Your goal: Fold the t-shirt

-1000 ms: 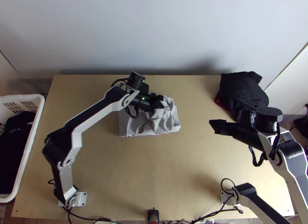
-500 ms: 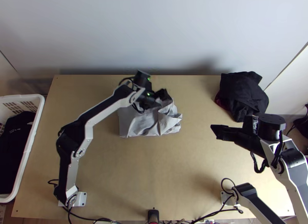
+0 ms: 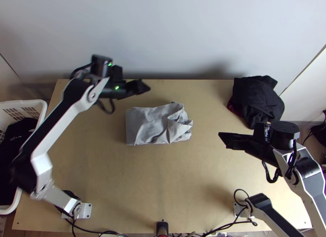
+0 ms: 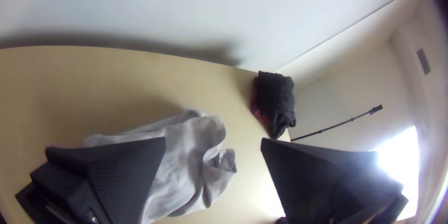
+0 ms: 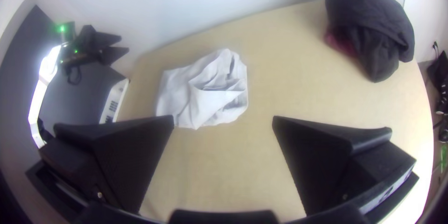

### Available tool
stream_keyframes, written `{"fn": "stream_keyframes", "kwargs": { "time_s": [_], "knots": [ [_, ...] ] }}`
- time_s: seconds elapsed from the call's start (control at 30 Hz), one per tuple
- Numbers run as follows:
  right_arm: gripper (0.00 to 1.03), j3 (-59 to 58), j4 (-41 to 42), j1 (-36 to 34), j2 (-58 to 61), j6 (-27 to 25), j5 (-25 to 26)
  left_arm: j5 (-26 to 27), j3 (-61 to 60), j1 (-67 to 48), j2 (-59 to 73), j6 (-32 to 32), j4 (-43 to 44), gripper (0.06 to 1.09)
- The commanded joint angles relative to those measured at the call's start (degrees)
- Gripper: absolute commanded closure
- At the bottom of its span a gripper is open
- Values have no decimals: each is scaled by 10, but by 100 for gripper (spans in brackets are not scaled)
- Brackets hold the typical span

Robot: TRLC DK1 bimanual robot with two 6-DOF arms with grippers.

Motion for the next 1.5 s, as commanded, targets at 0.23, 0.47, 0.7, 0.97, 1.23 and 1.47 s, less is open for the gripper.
{"fn": "stream_keyframes", "kwargs": {
  "time_s": [0.23, 0.47, 0.7, 0.97, 1.23, 1.47],
  "knots": [
    [4, -137, 91, 29, -8, 152, -4, -136, -292, 92, -354, 167, -30, 10],
    [5, -189, 163, 98, 15, 202, 8, -145, -361, 178, -461, 203, -67, 10],
    [5, -209, 262, 190, 108, 218, 20, -145, -375, 221, -518, 199, -87, 10],
    [5, -202, 406, 258, 239, 226, 86, -178, -395, 241, -552, 200, -89, 10],
    [5, -174, 494, 266, 365, 233, 97, -187, -375, 277, -556, 224, -98, 10],
    [5, -142, 540, 264, 439, 243, 105, -187, -350, 306, -545, 236, -98, 10]
  ]
}}
